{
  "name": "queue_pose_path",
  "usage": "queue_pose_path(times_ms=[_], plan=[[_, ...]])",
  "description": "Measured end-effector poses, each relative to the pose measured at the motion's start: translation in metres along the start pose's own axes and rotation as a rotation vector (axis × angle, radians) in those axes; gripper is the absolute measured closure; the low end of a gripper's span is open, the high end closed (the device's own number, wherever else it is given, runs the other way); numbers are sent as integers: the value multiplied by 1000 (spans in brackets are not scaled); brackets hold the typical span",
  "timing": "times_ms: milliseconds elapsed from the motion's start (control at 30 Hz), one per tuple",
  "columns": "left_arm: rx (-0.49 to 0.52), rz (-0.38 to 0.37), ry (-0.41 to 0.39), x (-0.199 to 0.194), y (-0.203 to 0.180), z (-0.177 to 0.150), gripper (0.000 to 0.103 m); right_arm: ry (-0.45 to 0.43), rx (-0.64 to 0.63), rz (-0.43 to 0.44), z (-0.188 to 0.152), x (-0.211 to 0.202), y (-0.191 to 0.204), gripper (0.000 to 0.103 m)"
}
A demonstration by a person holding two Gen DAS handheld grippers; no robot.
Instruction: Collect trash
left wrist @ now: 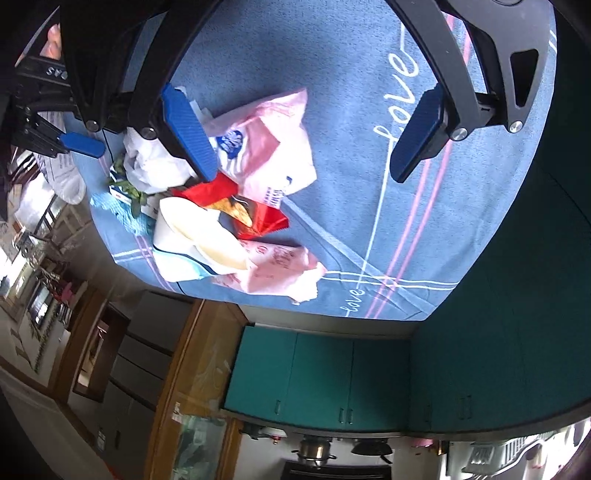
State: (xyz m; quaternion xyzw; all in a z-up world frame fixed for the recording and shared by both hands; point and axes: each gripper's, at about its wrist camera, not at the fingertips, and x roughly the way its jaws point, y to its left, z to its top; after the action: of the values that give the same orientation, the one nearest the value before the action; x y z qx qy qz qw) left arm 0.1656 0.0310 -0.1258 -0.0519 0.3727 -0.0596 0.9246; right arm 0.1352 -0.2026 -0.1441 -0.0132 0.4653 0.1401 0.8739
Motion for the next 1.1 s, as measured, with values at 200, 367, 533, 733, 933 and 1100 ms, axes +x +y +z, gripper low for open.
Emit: queue_pose_path(times_ms=[200,367,533,733,933,1100], plan=[[58,13,-17,-2,-12,-3,8,15,-23,32,-2,5,6,65],[134,66,-40,-2,-25,-5,8,12,-58,24,-4,6,19,65],[216,120,-66,-3,-36,-11,8,4,-54,27,-6,5,22,65],[255,131,-63,-4,-41,-12,7,-12,-42,17,-8,4,22,65],[217,38,13,1,-37,-13,6,-27,-22,5,-7,5,20,65],[210,29,46,8,-36,-15,6,-29,-26,1,-7,5,22,65]])
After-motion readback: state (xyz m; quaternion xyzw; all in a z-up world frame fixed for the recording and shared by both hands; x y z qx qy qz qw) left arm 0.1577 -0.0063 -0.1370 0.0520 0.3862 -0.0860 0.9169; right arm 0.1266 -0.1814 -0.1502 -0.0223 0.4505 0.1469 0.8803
